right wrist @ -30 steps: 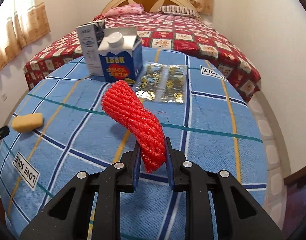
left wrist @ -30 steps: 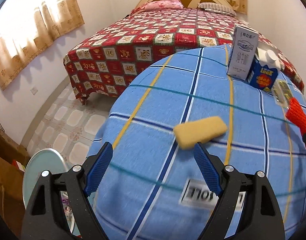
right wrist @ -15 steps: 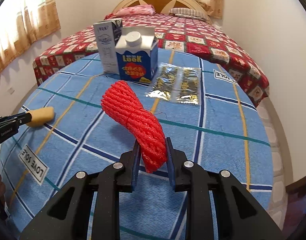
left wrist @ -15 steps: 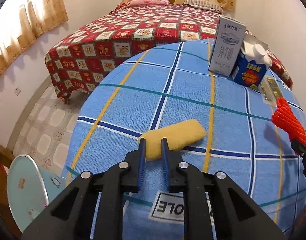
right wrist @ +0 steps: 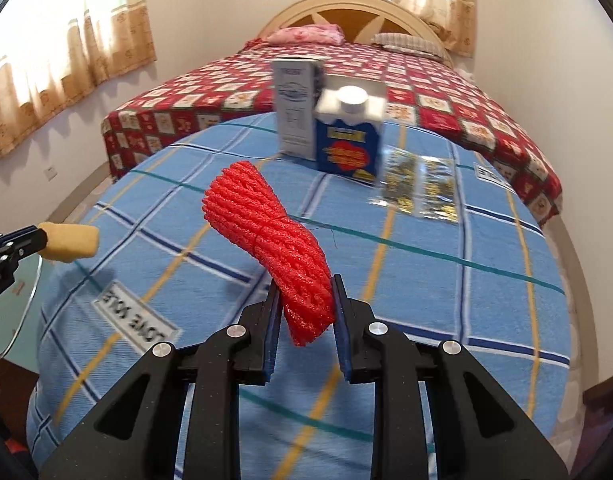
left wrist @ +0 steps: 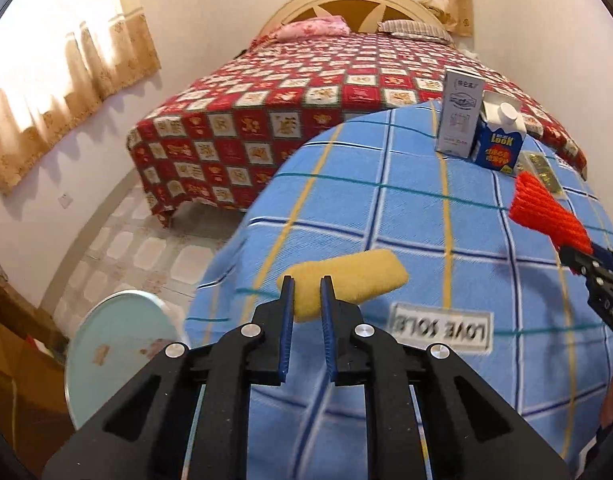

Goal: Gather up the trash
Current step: 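Carry the yellow sponge and red net over the wastebasket with both tools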

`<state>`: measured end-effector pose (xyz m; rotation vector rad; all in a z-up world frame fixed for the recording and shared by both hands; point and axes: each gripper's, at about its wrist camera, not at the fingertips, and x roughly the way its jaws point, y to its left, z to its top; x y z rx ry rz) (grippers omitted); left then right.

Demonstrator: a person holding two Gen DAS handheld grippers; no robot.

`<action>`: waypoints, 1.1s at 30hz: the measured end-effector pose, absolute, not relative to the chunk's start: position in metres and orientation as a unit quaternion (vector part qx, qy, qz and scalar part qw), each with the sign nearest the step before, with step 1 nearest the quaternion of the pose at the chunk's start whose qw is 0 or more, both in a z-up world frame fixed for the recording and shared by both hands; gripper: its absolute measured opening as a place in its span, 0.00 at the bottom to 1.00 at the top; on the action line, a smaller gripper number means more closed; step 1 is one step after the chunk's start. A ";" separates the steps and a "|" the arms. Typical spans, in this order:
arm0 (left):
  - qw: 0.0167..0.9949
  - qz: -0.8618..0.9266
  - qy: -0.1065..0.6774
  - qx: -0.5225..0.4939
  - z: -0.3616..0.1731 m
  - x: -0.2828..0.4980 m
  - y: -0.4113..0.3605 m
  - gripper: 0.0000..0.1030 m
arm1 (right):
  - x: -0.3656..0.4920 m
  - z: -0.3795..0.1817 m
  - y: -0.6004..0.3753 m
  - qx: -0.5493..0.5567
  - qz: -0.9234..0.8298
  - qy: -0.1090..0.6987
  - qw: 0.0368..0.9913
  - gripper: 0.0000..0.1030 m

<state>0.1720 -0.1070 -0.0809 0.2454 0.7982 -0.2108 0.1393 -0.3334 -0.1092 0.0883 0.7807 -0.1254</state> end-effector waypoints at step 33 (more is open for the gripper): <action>0.920 -0.014 0.378 0.101 -0.073 0.130 0.027 0.13 | 0.146 -0.096 -0.172 -0.048 0.053 0.370 0.926 0.24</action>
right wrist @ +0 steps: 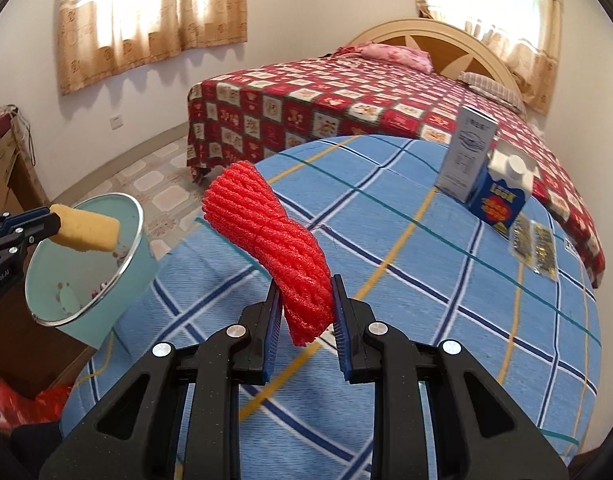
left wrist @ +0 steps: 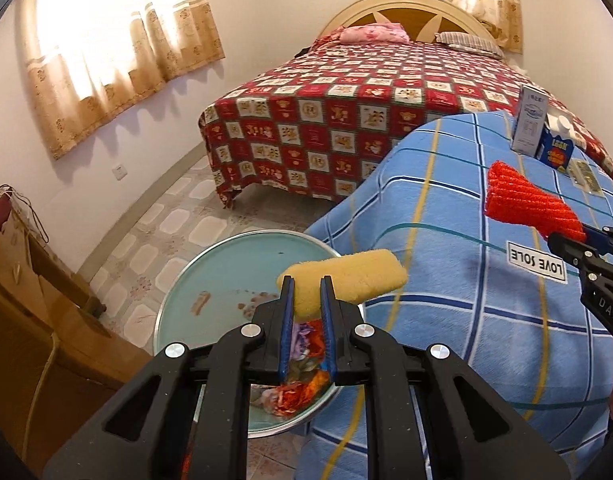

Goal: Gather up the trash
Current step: 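Carry the yellow sponge and red net over the wastebasket with both tools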

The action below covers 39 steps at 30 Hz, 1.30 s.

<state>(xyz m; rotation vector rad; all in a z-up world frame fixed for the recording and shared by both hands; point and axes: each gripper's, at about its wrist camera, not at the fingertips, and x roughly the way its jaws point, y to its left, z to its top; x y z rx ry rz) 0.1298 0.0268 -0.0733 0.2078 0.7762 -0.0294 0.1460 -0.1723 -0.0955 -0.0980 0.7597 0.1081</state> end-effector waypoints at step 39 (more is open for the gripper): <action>0.916 0.058 0.385 0.095 -0.078 0.107 0.113 0.13 | 0.150 -0.094 -0.076 -0.109 0.129 0.367 0.915 0.24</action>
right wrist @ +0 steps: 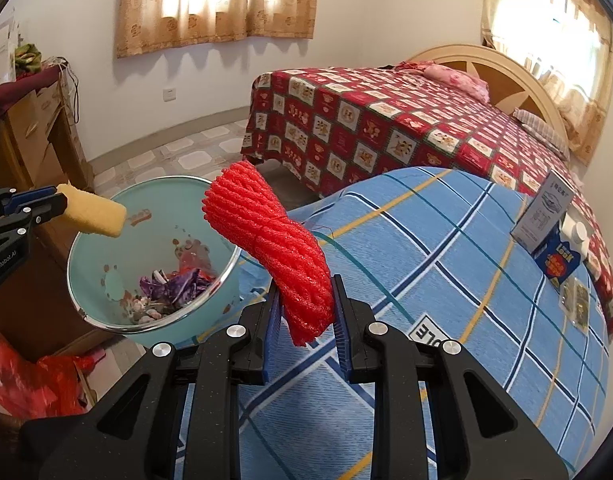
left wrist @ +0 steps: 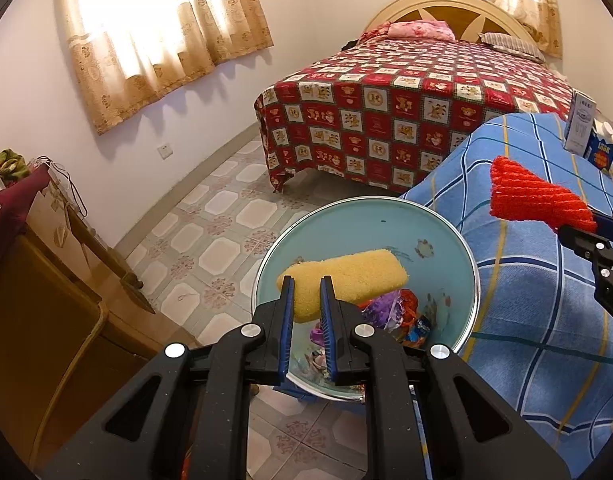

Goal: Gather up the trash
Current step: 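Carry the yellow sponge and red net over the wastebasket with both tools, then hold the sponge and net above the wastebasket with both tools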

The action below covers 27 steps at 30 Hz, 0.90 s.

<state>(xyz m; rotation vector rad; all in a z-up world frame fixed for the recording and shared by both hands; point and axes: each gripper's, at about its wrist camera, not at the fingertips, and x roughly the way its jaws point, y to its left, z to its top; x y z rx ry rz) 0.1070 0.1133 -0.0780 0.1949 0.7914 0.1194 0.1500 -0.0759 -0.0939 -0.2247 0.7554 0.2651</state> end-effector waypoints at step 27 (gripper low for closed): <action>0.915 0.085 0.385 0.081 -0.075 0.101 0.142 0.13 | 0.150 -0.092 -0.049 -0.126 0.150 0.363 0.911 0.24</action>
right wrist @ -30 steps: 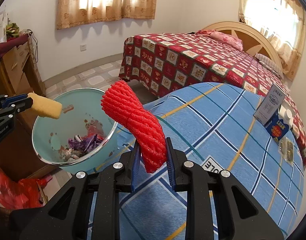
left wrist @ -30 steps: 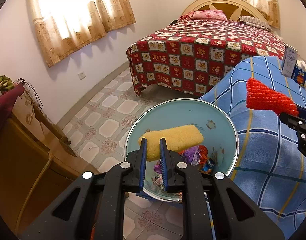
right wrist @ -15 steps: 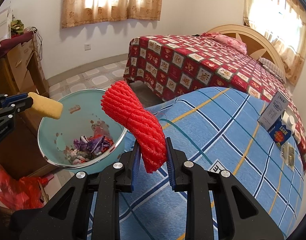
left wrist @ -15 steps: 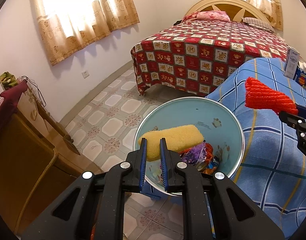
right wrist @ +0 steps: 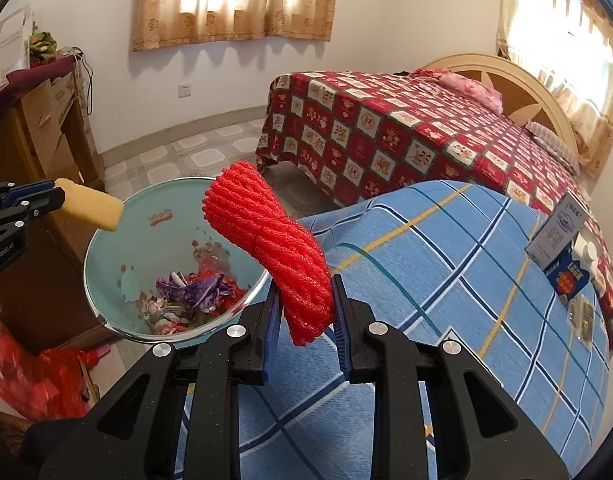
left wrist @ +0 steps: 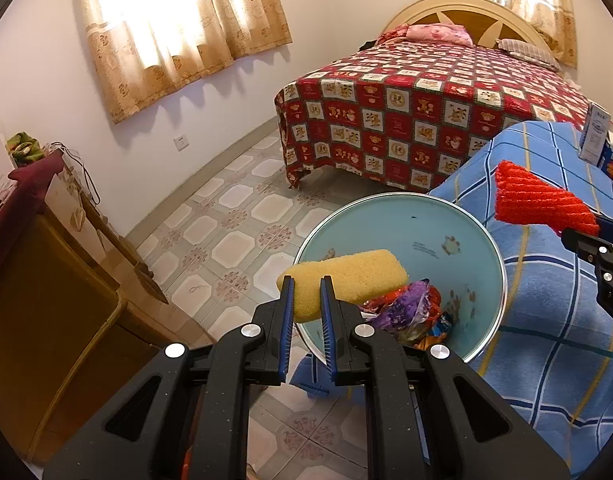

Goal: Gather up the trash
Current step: 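Hold the sponge and net above the wastebasket with both tools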

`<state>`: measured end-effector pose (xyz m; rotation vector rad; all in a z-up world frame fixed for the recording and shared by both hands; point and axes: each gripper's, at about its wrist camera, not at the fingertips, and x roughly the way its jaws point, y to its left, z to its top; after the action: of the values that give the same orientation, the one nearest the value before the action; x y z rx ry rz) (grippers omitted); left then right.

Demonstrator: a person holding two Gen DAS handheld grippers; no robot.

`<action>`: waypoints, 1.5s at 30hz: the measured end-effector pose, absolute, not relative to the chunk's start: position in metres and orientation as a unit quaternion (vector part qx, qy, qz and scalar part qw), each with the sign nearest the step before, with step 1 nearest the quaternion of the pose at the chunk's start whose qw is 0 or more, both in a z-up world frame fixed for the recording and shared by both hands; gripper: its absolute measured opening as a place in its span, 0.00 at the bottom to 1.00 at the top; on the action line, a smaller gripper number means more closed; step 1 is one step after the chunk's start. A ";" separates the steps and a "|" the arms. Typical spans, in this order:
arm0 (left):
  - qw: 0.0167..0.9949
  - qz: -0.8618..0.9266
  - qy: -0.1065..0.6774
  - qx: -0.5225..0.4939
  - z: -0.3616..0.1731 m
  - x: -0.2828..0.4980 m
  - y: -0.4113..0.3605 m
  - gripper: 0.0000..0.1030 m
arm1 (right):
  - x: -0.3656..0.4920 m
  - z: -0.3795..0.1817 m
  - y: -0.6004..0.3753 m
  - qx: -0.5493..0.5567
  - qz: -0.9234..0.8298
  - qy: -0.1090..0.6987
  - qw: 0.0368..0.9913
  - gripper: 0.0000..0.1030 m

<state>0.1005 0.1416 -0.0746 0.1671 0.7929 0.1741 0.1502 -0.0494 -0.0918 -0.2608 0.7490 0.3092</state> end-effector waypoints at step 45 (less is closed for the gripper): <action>0.909 0.116 0.393 0.074 -0.083 0.119 0.164 0.13 | 0.165 -0.096 -0.006 -0.159 0.177 0.365 0.900 0.24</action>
<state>0.1189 0.1643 -0.0833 0.1520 0.8111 0.2403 0.1647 -0.0062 -0.0964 -0.3287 0.7547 0.3668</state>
